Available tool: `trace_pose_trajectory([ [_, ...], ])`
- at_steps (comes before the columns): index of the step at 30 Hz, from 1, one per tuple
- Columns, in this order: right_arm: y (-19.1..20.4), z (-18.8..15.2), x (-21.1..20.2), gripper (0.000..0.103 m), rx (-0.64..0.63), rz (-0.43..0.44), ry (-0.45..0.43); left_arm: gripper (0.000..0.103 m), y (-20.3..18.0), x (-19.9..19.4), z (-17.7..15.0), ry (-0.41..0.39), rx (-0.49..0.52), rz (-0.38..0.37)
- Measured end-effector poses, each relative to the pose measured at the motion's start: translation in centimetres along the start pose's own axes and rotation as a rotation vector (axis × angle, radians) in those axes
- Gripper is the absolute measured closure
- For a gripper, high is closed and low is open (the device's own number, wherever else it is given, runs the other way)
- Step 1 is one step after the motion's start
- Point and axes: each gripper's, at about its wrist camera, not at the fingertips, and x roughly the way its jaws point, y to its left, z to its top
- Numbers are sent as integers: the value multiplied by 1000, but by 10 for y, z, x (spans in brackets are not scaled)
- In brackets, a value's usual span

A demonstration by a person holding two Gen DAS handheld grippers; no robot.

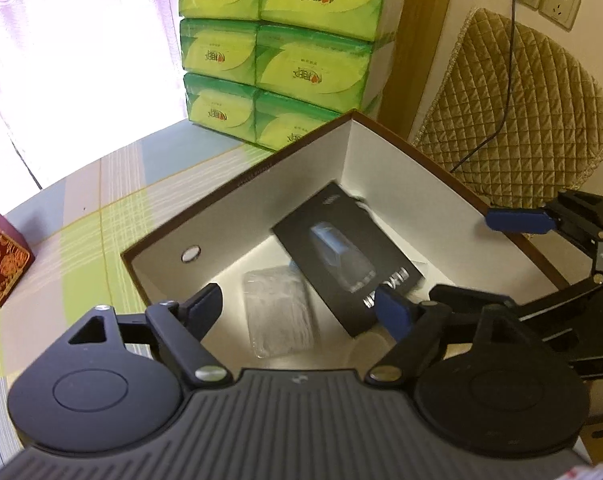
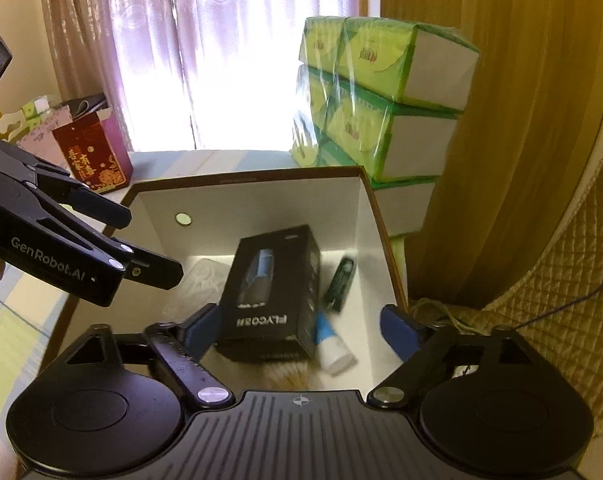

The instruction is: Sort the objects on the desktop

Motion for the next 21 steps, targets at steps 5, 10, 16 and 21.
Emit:
trace_pose_trajectory([
  [5, 7, -4, -13, 10, -4, -2, 12, 20, -9, -15, -10, -9, -4, 21],
  [10, 12, -9, -27, 4, 4, -17, 16, 18, -14, -32, -17, -23, -26, 33],
  [16, 16, -15, -45, 2, 35, -27, 22, 16, -22, -54, -30, -40, -43, 68],
  [21, 20, -24, -61, 2, 54, -41, 26, 15, -26, -71, -43, -56, -71, 99],
])
